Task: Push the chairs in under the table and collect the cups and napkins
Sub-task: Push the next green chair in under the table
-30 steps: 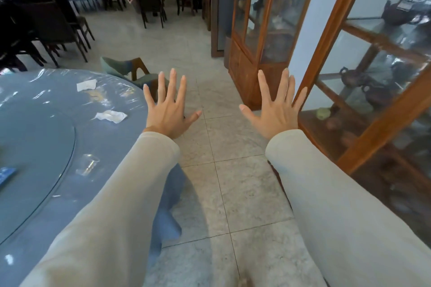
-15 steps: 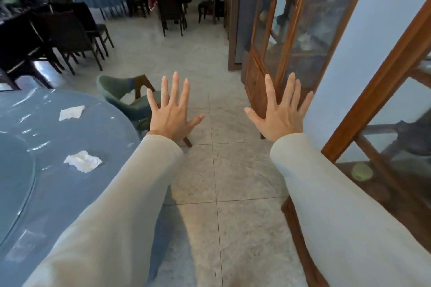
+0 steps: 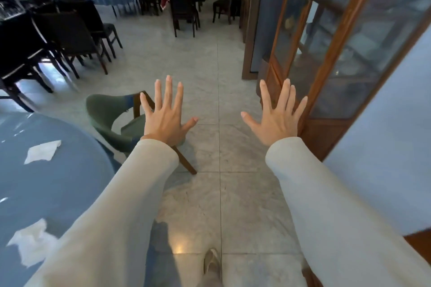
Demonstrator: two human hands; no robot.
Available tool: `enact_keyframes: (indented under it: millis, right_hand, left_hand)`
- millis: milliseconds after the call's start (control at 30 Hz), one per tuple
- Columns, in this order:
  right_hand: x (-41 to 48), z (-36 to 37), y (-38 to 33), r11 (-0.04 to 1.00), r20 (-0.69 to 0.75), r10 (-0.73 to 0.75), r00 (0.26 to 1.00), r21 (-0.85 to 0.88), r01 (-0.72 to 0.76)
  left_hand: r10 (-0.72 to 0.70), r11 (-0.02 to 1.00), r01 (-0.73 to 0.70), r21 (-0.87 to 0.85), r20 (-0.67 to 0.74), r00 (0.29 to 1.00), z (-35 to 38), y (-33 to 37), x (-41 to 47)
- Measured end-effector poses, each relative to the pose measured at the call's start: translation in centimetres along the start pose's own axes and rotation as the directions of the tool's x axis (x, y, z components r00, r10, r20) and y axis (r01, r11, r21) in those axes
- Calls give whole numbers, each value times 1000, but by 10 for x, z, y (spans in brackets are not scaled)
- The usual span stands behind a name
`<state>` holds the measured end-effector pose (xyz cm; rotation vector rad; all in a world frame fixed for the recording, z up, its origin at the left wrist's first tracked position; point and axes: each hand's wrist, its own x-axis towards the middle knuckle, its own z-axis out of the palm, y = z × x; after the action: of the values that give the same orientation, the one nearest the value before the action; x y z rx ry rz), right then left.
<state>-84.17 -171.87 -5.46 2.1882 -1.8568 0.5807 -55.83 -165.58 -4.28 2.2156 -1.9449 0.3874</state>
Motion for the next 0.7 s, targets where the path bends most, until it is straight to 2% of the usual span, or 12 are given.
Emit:
enact_keyframes:
  millis: [167, 433, 700]
  right_hand:
    - [120, 52, -17, 999, 26, 26, 999, 23, -26]
    - [278, 128, -7, 999, 42, 53, 998, -3, -53]
    - [450, 226, 3, 999, 78, -22, 997, 34, 19]
  left_hand:
    - [-43, 999, 43, 1, 23, 999, 36, -21, 128]
    - [-21, 999, 23, -36, 61, 998, 96, -23, 294]
    - [-84, 996, 87, -31, 85, 993, 184, -25, 458]
